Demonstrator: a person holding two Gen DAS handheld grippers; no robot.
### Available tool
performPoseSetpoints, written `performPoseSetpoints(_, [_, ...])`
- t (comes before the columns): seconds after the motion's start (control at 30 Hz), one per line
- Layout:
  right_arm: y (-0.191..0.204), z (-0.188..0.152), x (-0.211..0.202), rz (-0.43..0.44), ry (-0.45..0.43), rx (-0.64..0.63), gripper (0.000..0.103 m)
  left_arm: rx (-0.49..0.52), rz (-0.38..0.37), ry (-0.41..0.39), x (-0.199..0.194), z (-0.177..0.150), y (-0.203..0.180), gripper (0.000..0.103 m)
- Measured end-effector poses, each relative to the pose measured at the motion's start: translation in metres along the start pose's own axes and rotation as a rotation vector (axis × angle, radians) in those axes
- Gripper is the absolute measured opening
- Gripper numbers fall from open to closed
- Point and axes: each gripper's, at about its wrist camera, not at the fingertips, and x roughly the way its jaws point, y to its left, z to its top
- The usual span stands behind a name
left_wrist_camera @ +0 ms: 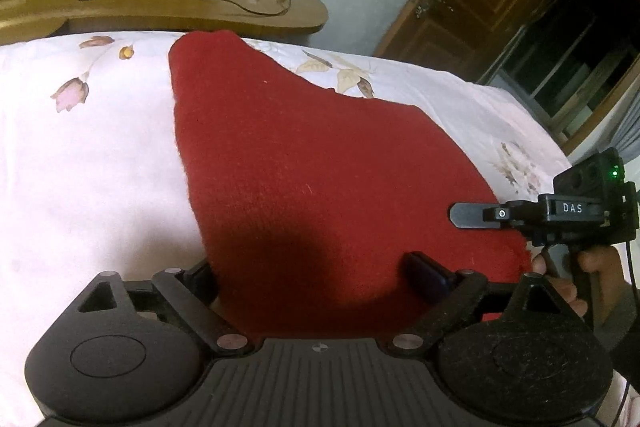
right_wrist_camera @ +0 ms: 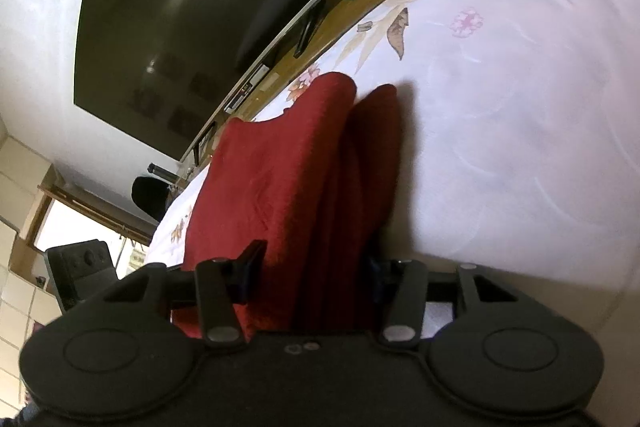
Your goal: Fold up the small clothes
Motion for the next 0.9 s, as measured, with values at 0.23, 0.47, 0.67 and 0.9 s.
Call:
performPoseSetpoints(0.23, [0.005, 0.002, 0.005, -0.002, 0.01, -0.036, 0.056, 0.008, -0.003, -0.007, 0.0, -0.002, 0.005, 0.092])
performPoseSetpoints(0.47, [0.018, -0.004, 0.008, -0.067, -0.012, -0.126, 0.049, 0.013, -0.007, -0.025, 0.0, -0.004, 0.006, 0.092])
performPoseSetpoints(0.67, [0.031, -0.013, 0.007, -0.125, -0.063, -0.117, 0.039, -0.069, -0.054, -0.074, -0.006, -0.002, 0.018, 0.055])
performPoseSetpoints(0.9, [0.09, -0.022, -0.01, -0.088, -0.109, -0.191, 0.036, -0.094, -0.136, -0.151, -0.062, -0.008, 0.035, 0.047])
